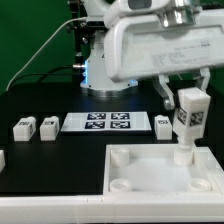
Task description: Assemble one leg
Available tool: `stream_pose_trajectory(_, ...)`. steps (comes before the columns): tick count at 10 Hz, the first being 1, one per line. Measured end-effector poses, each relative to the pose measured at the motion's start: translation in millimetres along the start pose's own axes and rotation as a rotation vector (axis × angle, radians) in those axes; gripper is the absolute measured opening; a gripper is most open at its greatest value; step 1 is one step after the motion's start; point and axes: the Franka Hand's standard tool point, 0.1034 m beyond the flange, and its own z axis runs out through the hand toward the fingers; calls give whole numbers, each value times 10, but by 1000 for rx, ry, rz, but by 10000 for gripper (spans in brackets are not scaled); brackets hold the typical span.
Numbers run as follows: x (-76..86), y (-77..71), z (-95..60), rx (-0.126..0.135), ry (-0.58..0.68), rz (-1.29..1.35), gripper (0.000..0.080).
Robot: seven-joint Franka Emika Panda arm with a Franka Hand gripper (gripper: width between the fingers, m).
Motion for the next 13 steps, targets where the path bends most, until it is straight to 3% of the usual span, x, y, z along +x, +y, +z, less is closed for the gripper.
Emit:
stream_pose_trajectory(5,-92,-76,237,20,-8,10,291)
stream_pose_trajectory(9,-109,-20,317,20,-14,20,291)
stream_pose_trajectory(13,-158,-68,411,30,-24,22,291)
